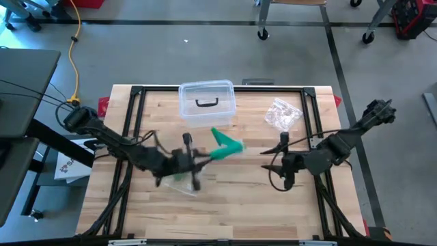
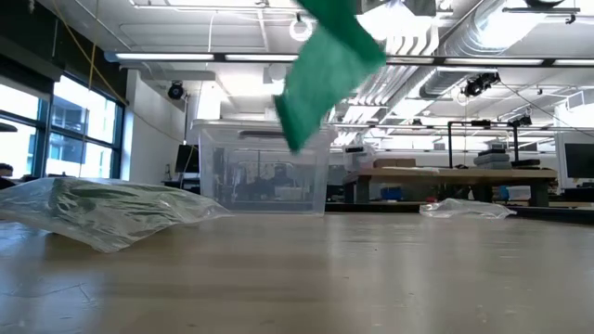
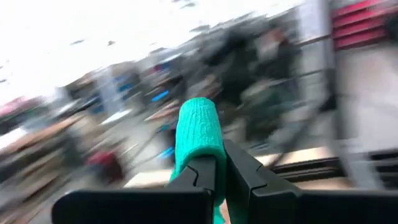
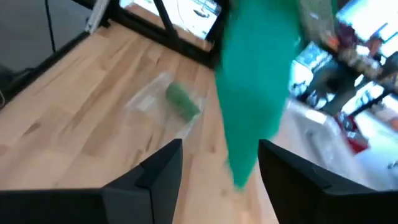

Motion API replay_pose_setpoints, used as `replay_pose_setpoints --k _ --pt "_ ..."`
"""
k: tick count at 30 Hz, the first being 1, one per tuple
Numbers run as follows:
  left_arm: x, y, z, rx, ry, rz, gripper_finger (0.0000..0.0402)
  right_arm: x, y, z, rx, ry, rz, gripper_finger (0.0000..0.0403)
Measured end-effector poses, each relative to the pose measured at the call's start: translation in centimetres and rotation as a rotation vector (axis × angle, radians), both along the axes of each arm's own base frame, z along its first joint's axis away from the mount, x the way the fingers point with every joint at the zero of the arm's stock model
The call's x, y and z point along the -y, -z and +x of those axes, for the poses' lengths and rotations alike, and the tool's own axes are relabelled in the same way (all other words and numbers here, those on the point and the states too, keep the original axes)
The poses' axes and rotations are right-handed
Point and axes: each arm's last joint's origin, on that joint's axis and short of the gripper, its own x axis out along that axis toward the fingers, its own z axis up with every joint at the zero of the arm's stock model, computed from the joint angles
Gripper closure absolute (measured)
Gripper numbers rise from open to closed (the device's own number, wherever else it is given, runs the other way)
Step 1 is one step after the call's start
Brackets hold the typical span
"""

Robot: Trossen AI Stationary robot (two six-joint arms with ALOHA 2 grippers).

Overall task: Roll bandage
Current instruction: Roll the dark green bandage

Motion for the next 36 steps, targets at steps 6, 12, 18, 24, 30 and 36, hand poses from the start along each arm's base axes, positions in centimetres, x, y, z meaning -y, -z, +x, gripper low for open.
replay_pose_setpoints --k 6,12,18,24,30,36 --pt "1.8 -1.5 -2.0 0.057 0.264 0.04 0.0396 0.9 7.3 0.5 0.034 0.033 0.163 0.0203" --pt "1.9 -1.7 -2.2 0.068 0.27 0.023 0.0396 1.7 12.6 1.3 0.126 -0.079 0.432 0.0203" --pt "1.3 -1.7 -1.9 0.068 0.261 -0.031 0.0396 1.3 14.9 2.3 0.11 -0.171 0.521 0.0203" --pt "0.9 -1.7 -1.6 0.074 0.269 -0.064 0.0396 0.7 15.7 3.8 0.111 -0.241 0.489 0.0203" --pt "0.5 -1.7 -1.4 0.075 0.26 -0.083 0.0395 2.6 16.7 5.2 0.072 -0.113 0.481 0.0203" --pt "0.5 -1.8 -1.5 0.083 0.261 -0.087 0.0394 4.7 18.0 5.7 -0.067 -0.188 0.469 0.0203"
